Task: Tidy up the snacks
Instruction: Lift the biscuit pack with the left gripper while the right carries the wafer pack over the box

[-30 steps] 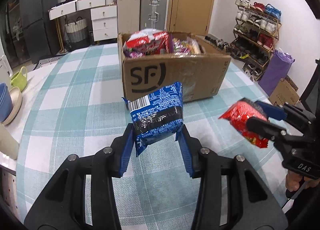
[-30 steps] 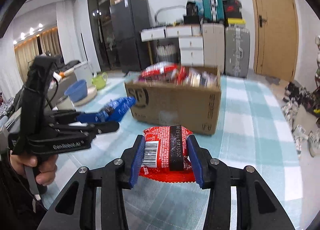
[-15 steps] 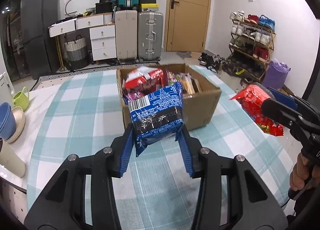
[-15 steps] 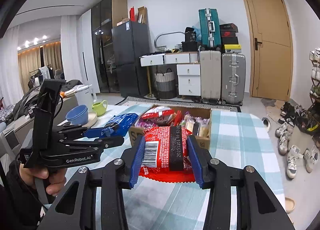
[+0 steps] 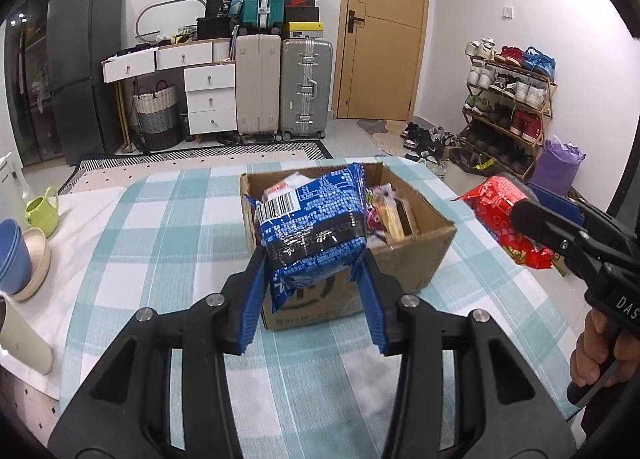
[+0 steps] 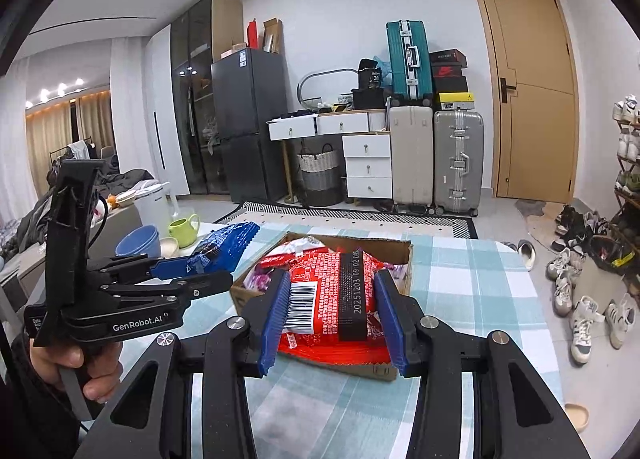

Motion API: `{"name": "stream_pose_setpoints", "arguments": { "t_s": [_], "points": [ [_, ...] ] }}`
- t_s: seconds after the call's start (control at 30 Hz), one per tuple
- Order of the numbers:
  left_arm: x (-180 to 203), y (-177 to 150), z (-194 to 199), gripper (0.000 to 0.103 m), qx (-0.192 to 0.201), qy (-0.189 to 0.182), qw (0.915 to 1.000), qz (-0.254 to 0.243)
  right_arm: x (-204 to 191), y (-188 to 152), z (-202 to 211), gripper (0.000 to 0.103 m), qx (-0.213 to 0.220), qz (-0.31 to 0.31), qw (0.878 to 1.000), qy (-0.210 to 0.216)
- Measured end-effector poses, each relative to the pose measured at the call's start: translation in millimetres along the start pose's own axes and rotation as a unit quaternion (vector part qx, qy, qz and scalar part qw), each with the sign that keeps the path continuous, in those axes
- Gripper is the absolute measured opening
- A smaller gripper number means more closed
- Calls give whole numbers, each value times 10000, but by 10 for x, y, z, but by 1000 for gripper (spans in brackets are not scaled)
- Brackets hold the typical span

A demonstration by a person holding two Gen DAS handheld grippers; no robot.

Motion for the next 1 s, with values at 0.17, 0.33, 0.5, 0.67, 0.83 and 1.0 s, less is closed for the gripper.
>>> {"name": "stream_pose_setpoints", "arguments": {
  "t_s": [0.17, 0.33, 0.5, 0.67, 0.83, 1.0],
  "points": [
    [6, 129, -143, 40, 3, -11, 10000, 17, 42, 71, -246, 44, -43, -20, 10000, -5],
    [53, 243, -332, 41, -4, -20, 10000, -89, 100, 83, -447, 44, -112, -60, 9999, 25],
    [107, 331, -532, 41, -58, -4, 9997, -228, 125, 47, -602, 44, -193, -180, 9996, 62],
    [128, 354, -790, 41, -148, 97, 9991, -375, 180, 43, -802, 44, -279, -221, 9993, 71],
    [149, 331, -978, 41, -247, 134, 9986, -448, 146, 3, -1056, 44, -415, -201, 9989, 125],
    [150, 303, -1195, 41, -381, 141, 9979, -508, 122, -19, -1241, 44, -482, -61, 9988, 86]
  ]
}}
Point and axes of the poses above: each gripper's, at about its wrist camera, not at the fingertips, and z roughly against the way its jaws point, x to its right, y to its top, the point moved 5 cm from there along -z, roughly the way its jaws point, and after that the axes turned 6 degrees about z, right-handed, at the moved point
